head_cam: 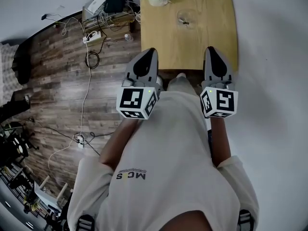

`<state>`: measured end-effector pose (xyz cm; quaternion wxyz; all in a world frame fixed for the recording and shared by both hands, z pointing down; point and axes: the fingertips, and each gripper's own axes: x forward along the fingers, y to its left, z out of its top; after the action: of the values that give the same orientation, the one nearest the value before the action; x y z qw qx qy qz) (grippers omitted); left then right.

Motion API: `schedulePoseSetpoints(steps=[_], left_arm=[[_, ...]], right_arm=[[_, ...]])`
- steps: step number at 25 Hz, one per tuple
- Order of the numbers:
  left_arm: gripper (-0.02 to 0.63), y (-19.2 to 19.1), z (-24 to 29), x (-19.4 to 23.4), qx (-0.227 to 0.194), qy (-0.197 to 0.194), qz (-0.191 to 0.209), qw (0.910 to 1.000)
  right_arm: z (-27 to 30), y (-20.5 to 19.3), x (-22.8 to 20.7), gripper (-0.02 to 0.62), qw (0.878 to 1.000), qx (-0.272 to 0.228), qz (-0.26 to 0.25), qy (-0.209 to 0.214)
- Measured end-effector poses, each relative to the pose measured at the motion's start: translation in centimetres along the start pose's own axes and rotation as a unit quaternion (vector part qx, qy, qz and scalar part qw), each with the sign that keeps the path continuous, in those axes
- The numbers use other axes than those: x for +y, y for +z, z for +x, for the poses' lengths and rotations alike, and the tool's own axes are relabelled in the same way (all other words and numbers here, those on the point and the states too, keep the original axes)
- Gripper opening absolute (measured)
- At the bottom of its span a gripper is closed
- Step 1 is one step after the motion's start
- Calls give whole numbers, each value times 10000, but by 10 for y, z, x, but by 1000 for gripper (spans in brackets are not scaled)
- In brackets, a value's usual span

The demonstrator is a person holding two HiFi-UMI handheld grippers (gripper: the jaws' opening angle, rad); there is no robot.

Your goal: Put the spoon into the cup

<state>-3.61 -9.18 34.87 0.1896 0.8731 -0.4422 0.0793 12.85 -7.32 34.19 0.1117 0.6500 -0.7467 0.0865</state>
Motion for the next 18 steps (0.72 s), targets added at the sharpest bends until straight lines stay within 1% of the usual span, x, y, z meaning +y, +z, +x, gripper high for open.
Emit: schedulePoseSetpoints(steps=[2, 12, 18], left_arm=[[11, 2, -1, -1, -30, -22, 51, 10000], [11, 7, -7, -3, -78, -1, 125, 9999], [11, -1, -14, -5, -3, 12, 127, 9999]], right_arm=[[-4, 0, 1, 37, 10000, 8, -30, -33], [-8, -8, 9, 37, 9999, 78, 69, 110], [-13, -9, 11, 37, 9998, 85, 47, 150]])
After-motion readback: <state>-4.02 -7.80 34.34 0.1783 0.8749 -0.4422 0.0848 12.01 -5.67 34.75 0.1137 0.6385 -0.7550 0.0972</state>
